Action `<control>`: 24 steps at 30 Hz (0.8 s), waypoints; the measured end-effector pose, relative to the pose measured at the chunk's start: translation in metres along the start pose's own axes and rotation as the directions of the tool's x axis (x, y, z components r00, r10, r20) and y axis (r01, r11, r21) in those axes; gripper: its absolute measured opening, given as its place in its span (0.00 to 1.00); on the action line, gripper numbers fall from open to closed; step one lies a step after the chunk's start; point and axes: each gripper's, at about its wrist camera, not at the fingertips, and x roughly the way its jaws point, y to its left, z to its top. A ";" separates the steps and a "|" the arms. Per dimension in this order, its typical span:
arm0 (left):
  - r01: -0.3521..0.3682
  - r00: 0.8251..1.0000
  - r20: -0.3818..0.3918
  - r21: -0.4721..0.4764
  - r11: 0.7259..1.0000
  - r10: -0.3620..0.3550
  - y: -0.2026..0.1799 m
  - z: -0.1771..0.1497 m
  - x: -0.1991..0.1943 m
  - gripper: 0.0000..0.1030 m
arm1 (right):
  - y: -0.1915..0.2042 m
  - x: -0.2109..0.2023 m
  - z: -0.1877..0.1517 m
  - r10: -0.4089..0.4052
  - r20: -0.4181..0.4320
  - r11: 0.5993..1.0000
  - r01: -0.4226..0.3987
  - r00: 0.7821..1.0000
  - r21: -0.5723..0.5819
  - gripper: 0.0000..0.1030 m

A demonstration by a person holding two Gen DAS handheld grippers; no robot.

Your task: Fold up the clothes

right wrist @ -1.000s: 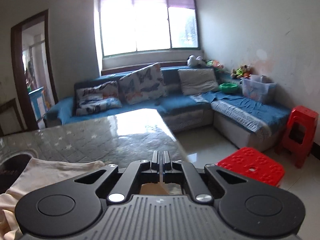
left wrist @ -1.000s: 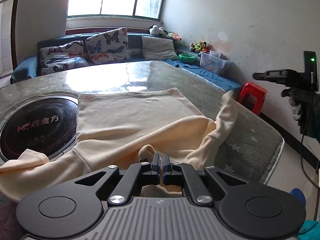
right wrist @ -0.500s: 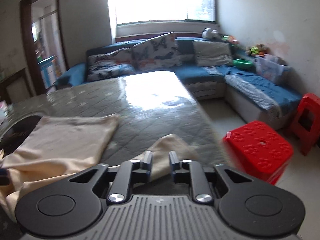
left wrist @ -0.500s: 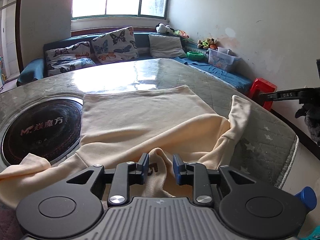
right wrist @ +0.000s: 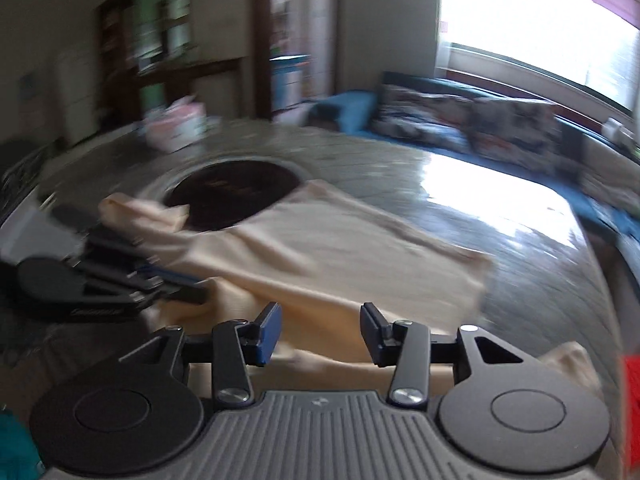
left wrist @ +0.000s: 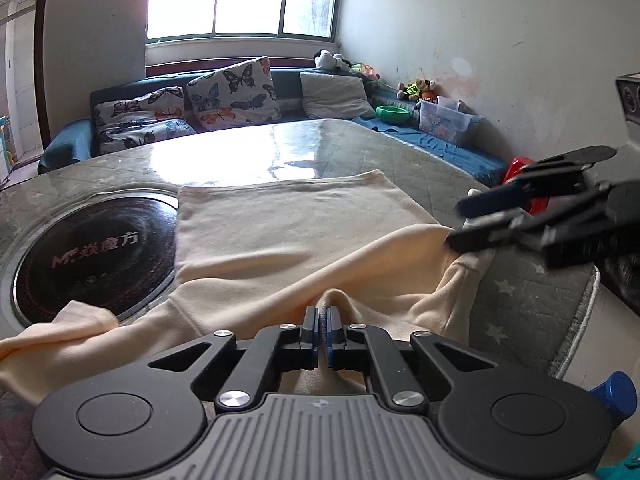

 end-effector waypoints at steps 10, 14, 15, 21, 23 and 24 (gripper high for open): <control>-0.026 0.999 0.023 -0.042 0.999 0.027 0.017 -0.008 -0.023 0.19 | 0.058 0.054 -0.009 0.041 -0.107 0.979 -0.062 0.993 -0.195 0.44; -0.097 0.992 0.068 -0.068 0.993 0.102 0.030 -0.006 -0.035 0.47 | 0.058 0.067 -0.008 0.014 -0.111 0.978 -0.036 0.994 -0.203 0.40; -0.128 0.988 0.076 -0.074 0.989 0.134 0.034 -0.005 -0.037 0.48 | 0.057 0.070 -0.008 0.009 -0.109 0.979 -0.031 0.994 -0.202 0.38; -0.320 0.932 0.127 -0.149 0.936 0.339 0.067 0.000 -0.051 0.72 | 0.051 0.078 -0.006 0.009 -0.109 0.982 -0.029 0.994 -0.184 0.13; -0.364 0.917 0.125 -0.133 0.922 0.380 0.073 0.001 -0.051 0.85 | 0.051 0.077 -0.006 0.017 -0.110 0.981 -0.038 0.994 -0.190 0.09; -0.376 0.913 0.123 -0.120 0.919 0.390 0.076 0.001 -0.050 0.88 | 0.051 0.074 -0.006 0.023 -0.108 0.980 -0.044 0.994 -0.195 0.09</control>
